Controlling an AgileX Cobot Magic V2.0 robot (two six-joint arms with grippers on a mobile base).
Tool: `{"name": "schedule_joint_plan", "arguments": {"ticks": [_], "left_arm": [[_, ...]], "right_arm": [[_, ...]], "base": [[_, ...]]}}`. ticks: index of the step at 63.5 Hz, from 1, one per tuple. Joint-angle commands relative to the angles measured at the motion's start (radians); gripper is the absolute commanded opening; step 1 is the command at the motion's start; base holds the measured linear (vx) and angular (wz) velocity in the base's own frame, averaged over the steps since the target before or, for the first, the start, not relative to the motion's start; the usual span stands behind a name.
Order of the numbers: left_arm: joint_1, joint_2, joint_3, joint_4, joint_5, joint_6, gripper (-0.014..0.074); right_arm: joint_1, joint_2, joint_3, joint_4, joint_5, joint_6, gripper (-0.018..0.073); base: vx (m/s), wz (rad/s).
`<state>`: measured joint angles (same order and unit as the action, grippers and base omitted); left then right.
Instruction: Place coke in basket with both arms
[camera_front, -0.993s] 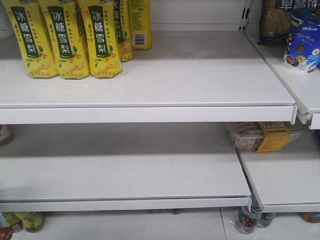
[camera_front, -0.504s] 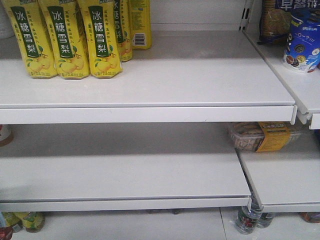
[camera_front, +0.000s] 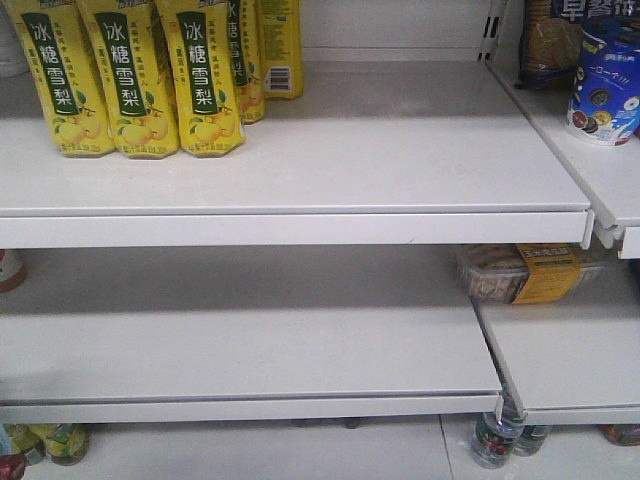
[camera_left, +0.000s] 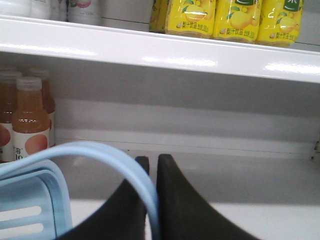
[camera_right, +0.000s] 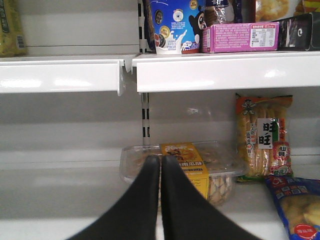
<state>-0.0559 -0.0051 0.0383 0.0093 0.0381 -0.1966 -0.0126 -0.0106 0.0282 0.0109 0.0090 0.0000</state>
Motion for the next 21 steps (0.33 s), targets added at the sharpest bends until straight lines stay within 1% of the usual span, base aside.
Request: {"name": "schedule_joint_plan", "arguments": {"ticks": [1, 21], "left_arm": [[0.001, -0.022, -0.029, 0.038, -0.157, 0.042, -0.0006], [0.001, -0.022, -0.029, 0.038, -0.157, 0.042, -0.0006]], "right_arm": [[-0.006, -0.013, 0.006, -0.004, -0.078, 0.0, -0.0005], [-0.006, -0.013, 0.006, -0.004, -0.078, 0.0, -0.0005]], "base": [[0.0, 0.0], [0.0, 0.0]]}}
